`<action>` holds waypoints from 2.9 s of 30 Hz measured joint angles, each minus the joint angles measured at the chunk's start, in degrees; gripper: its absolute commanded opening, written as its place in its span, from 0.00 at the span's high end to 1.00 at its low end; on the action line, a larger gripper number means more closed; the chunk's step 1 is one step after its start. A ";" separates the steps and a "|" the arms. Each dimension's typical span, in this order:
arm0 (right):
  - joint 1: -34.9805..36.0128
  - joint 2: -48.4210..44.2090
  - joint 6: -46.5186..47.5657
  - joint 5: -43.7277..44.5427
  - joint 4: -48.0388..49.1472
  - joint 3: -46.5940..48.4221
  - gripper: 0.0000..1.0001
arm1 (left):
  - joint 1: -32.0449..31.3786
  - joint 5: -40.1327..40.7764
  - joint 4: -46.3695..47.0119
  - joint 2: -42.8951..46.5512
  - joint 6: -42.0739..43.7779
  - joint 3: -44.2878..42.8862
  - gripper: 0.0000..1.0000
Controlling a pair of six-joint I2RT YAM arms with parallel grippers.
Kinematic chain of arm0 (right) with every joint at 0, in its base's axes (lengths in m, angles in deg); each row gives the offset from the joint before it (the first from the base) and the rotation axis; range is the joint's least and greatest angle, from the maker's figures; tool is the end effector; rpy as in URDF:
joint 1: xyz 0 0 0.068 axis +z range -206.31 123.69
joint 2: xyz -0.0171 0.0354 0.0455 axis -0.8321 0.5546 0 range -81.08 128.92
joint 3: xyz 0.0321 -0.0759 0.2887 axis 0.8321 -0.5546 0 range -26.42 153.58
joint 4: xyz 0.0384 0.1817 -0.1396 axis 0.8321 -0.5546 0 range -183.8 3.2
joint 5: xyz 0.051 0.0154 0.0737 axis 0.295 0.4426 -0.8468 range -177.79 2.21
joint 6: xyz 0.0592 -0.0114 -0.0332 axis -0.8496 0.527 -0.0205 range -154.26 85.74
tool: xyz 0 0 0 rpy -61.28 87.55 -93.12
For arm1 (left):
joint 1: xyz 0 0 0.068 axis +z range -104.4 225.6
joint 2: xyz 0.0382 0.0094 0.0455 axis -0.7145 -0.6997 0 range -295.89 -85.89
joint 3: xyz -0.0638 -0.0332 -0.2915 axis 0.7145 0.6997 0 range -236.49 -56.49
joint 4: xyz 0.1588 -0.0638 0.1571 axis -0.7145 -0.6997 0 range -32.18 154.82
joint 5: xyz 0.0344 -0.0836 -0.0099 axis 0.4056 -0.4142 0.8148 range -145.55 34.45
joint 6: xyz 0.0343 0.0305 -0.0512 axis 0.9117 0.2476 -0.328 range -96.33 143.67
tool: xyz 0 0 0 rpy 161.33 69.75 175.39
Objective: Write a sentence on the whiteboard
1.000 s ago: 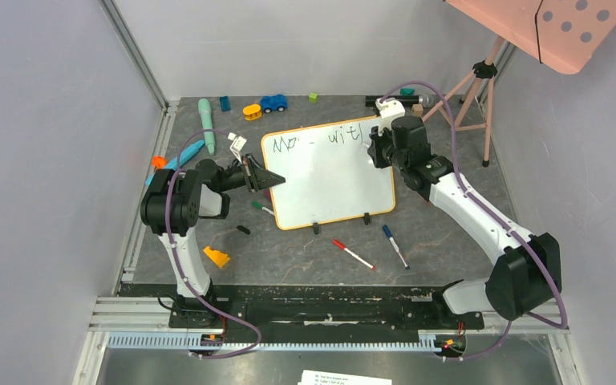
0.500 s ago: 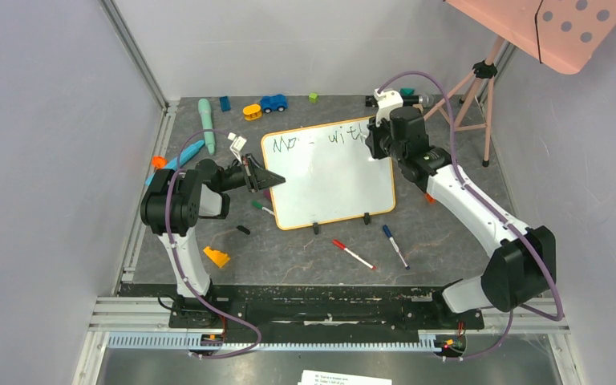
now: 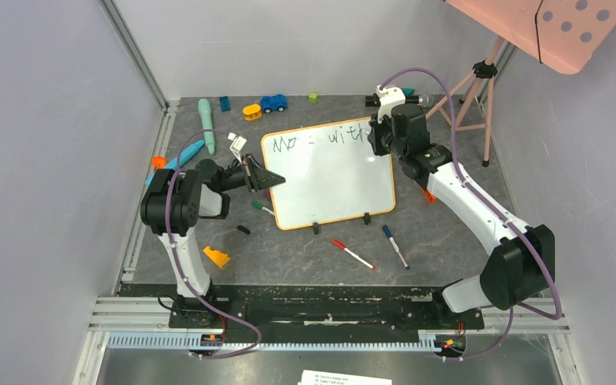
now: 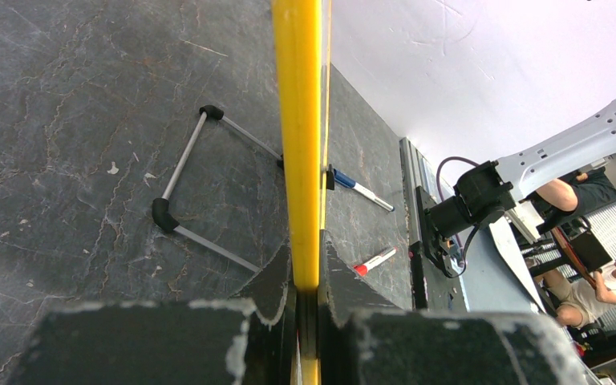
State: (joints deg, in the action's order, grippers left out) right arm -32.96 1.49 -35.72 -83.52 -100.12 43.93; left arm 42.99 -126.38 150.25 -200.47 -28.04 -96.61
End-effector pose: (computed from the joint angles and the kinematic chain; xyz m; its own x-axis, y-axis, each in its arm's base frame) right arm 0.2959 0.1232 0.3608 -0.4042 -0.1470 -0.9028 -0.3234 0.9462 -0.0092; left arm 0.3443 -0.0683 0.2071 -0.6211 -0.2297 -0.7493 0.7324 0.1704 -0.6592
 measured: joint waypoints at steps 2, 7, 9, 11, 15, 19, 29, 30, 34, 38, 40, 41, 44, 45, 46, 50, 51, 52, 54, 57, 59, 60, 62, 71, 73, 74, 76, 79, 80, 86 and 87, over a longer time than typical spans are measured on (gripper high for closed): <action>0.00 0.00 0.00 0.28 -0.02 0.00 1.00 | 0.00 0.00 0.00 0.00 0.00 0.00 0.98; 0.00 -0.07 0.00 0.96 -0.04 0.00 1.00 | 0.00 0.00 -0.02 0.00 0.00 0.00 0.98; -0.02 -0.15 0.00 1.25 -0.04 -0.02 1.00 | 0.00 0.00 -0.02 0.00 0.00 0.00 0.98; -0.11 -0.31 0.00 1.60 -0.09 -0.09 1.00 | 0.00 0.00 -0.02 0.00 0.00 0.00 0.98; -0.46 -0.85 0.00 2.08 -0.09 -0.63 1.00 | 0.00 -0.02 -0.02 0.00 0.02 0.00 0.98; -0.61 -1.44 -0.02 2.08 -0.15 -1.53 1.00 | 0.00 -0.02 0.00 0.00 0.02 0.00 0.98; -0.66 -3.21 -0.50 1.27 -0.66 -4.55 1.00 | 0.00 -0.02 -0.02 0.00 0.02 0.00 0.98; -0.66 -3.28 -0.55 1.11 -0.92 -4.63 1.00 | 0.00 -0.02 -0.02 0.00 0.00 0.00 0.98; -0.70 -3.34 -0.63 0.52 -1.84 -4.28 1.00 | 0.00 -0.04 0.00 0.00 0.02 0.00 0.98; -0.72 -3.41 -0.63 -0.26 -4.79 -1.31 1.00 | 0.02 -0.11 0.07 0.00 0.04 0.00 0.98; -0.72 -4.02 -0.66 -1.31 -4.85 -0.17 1.00 | 0.02 -0.11 0.07 0.00 0.04 0.00 0.98; -0.72 -4.74 -0.70 -1.79 -4.81 -0.09 1.00 | 0.02 -0.11 0.09 0.00 0.04 0.00 0.98; -0.72 -7.26 -1.40 -3.76 -4.70 -0.35 1.00 | 0.02 -0.09 0.09 0.00 0.07 0.02 0.98; -0.72 -8.09 -1.73 -4.50 -4.35 -0.68 1.00 | 0.02 -0.07 0.09 0.00 0.07 0.04 0.98; -0.72 -8.68 -2.01 -4.98 -4.17 -0.98 1.00 | 0.02 -0.02 0.09 0.00 0.07 0.09 0.98; -0.72 -9.70 -3.34 -6.84 -3.10 -2.51 1.00 | 0.02 0.24 0.17 0.11 0.09 0.39 0.98; -0.72 -9.70 -3.69 -7.28 -2.97 -2.89 1.00 | 0.02 0.28 0.17 0.24 0.15 0.55 0.98; -0.72 -9.66 -4.00 -7.58 -2.95 -3.26 1.00 | 0.02 0.33 0.17 0.33 0.24 0.66 0.98; -0.72 -9.66 -4.46 -8.09 -2.93 -3.76 1.00 | 0.02 0.44 0.20 0.50 0.39 0.85 0.98; -0.70 -9.66 -5.01 -8.68 -2.56 -4.24 1.00 | 0.02 0.55 0.20 0.63 0.48 1.03 0.98; -0.72 -9.66 -5.20 -9.18 -2.40 -4.46 1.00 | 0.02 0.81 0.20 0.81 0.61 1.33 0.98; -0.72 -9.66 -5.25 -9.62 -2.21 -4.59 1.00 | 0.02 1.07 0.20 1.07 0.76 1.70 0.98; -0.63 -9.60 -5.44 -10.80 -1.99 -4.61 1.00 | 0.02 1.86 0.22 1.88 1.29 2.84 0.98; 5.35 -8.63 -4.17 -12.13 -1.79 -3.58 1.00 | 0.13 2.80 0.26 2.47 1.75 3.82 0.98; 6.23 -8.37 -3.98 -12.15 -1.81 -3.19 1.00 | 0.13 2.80 0.26 2.47 1.92 3.82 0.98; 6.40 -8.13 -3.96 -12.15 -1.81 -2.91 1.00 | 0.13 2.78 0.24 2.47 2.08 3.82 0.98; 6.45 -7.54 -4.02 -12.13 -1.77 -2.29 1.00 | 0.13 2.75 0.24 2.47 2.16 3.78 0.98; 6.45 -6.84 -4.39 -12.11 -1.62 -1.97 1.00 | 0.13 2.60 0.22 2.45 2.19 3.52 0.98; 6.45 -6.71 -4.55 -12.09 -1.60 -1.97 1.00 | 0.13 2.56 0.20 2.40 2.29 3.50 0.98; 6.45 -6.25 -4.96 -11.98 -1.29 -1.97 1.00 | 0.20 2.80 0.28 1.90 2.62 3.50 0.98; 6.45 -6.16 -4.94 -11.93 -1.27 -1.97 1.00 | 0.26 2.82 0.35 1.73 2.62 3.48 0.98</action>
State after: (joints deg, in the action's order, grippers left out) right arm -26.51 -4.68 -40.66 -95.45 -101.39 41.96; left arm 43.25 -123.56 150.60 -198.74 -25.41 -93.14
